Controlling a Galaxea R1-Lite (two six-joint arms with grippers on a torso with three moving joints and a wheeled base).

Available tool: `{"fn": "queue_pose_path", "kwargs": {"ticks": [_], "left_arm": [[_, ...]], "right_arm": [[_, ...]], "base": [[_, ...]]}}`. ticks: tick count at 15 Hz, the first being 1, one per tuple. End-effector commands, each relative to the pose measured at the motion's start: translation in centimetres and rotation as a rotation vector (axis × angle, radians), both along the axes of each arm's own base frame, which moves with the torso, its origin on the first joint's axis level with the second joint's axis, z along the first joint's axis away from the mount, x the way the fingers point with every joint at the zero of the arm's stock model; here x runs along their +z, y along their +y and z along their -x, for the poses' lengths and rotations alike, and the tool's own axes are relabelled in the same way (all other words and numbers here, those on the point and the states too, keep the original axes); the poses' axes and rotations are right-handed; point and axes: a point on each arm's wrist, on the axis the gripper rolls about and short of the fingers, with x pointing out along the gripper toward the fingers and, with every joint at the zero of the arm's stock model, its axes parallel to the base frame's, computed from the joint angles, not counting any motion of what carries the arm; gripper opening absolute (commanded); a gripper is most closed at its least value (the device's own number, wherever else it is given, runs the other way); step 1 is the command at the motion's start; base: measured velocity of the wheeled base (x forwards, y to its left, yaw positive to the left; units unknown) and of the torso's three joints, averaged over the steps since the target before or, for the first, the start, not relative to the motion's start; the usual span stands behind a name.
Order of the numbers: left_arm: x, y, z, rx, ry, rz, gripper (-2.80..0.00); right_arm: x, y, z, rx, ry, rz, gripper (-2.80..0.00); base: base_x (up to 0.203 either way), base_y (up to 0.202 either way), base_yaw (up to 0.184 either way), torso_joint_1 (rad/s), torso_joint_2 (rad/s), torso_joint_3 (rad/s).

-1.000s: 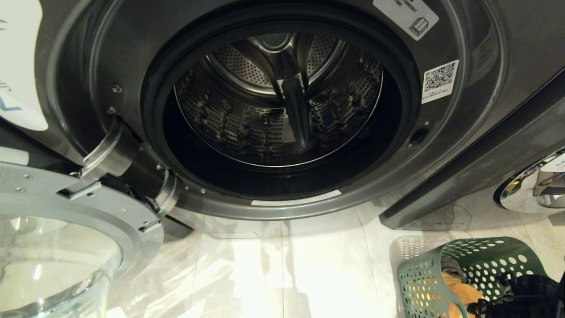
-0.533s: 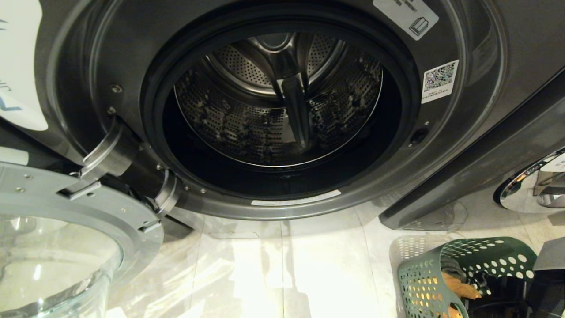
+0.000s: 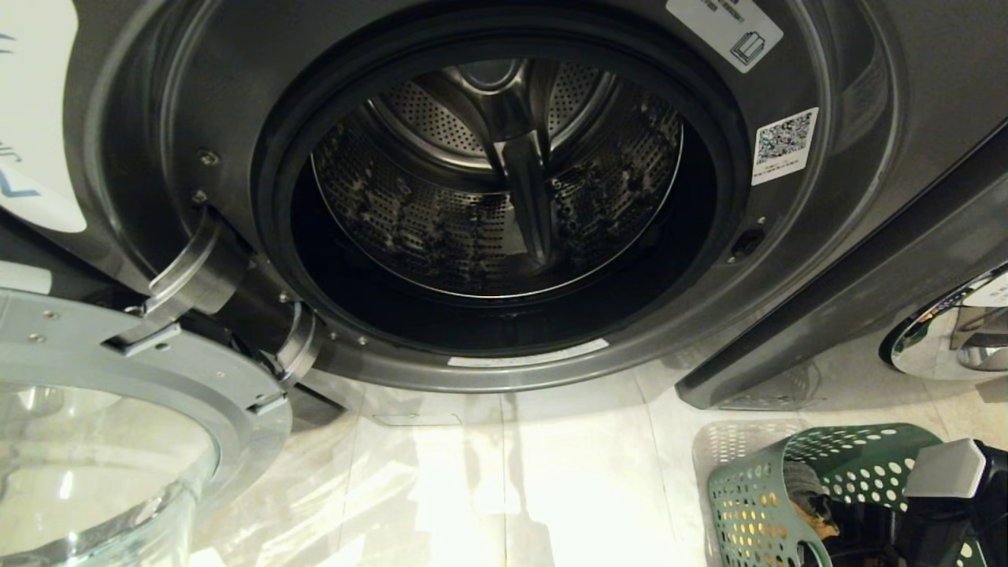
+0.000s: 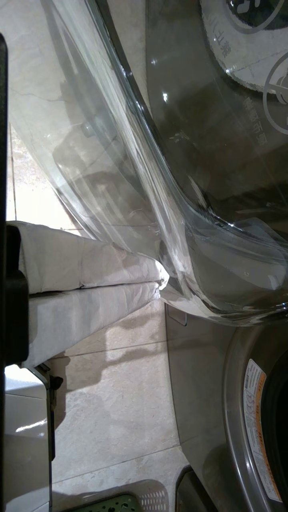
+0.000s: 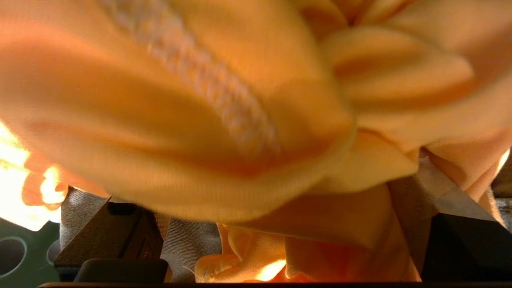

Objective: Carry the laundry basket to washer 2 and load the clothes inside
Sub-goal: Place the clothes into the washing machine

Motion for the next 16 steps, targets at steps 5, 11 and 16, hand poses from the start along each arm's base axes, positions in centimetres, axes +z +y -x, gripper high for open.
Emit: {"fn": "queue_pose_path", "kwargs": {"ticks": [5,11,16], "left_arm": [[0.0,0.0,0.0,0.000,0.001,0.000,-2.80],[0.0,0.0,0.0,0.000,0.001,0.000,-2.80],[0.0,0.0,0.0,0.000,0.001,0.000,-2.80]], "right_arm": [[-0.8,0.0,-0.1,0.001,0.075,-0.036,-2.80],[-0.4,-0.6,0.3,-0.022,0.082,-0.039,-2.80],[4.4,-1.5,0.3,-0.040,0.079,-0.039,-2.80]], "base": [[0.000,0.000,0.000,0.000,0.00,0.000],[0.000,0.000,0.000,0.000,0.00,0.000],[0.000,0.000,0.000,0.000,0.00,0.000]]}}
